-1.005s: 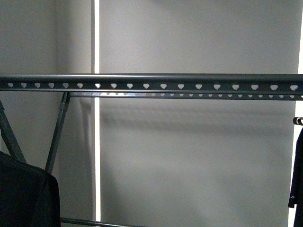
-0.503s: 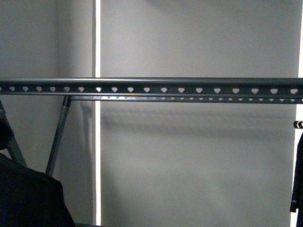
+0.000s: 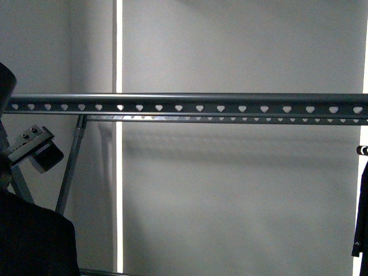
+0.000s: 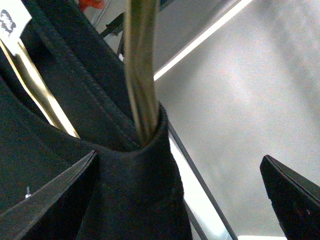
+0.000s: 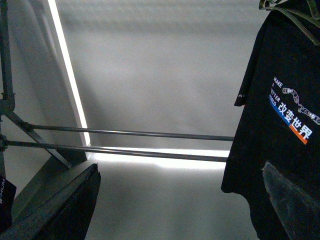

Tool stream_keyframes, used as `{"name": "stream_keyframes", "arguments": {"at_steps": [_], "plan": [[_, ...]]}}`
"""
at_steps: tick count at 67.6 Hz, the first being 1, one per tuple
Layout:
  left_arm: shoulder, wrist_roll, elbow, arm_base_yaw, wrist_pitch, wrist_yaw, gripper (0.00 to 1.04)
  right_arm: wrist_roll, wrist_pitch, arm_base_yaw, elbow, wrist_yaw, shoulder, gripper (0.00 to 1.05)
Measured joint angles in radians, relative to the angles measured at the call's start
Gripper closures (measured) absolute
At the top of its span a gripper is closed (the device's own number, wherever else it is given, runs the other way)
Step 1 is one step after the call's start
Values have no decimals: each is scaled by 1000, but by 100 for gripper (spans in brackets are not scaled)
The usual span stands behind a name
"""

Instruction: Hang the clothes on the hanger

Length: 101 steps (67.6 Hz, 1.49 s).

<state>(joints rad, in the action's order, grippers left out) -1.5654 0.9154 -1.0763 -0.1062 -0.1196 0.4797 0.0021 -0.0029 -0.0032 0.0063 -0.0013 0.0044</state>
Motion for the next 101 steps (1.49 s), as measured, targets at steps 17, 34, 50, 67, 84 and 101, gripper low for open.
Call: {"name": "stream_keyframes", "arguments": {"at_steps": [17,34,50,67,84,101], "plan": [[-102,-26,-110,-16,3,63,21,0,0,0,0,0,0,7],[-108,-66,-124,-18,4,62,70,0,0,0,0,0,0,7],[-69,-82,-34,-10,-27,-45,100,0,0,0,0,0,0,7],[164,-287,260,-3,-27,-307,100,0,0,0,0,0,0,7],[282,-583,418,84,20,-624,100,0,0,0,0,0,0,7],[315,-1077,258,127,249,-1081,100,0,0,0,0,0,0,7]]}}
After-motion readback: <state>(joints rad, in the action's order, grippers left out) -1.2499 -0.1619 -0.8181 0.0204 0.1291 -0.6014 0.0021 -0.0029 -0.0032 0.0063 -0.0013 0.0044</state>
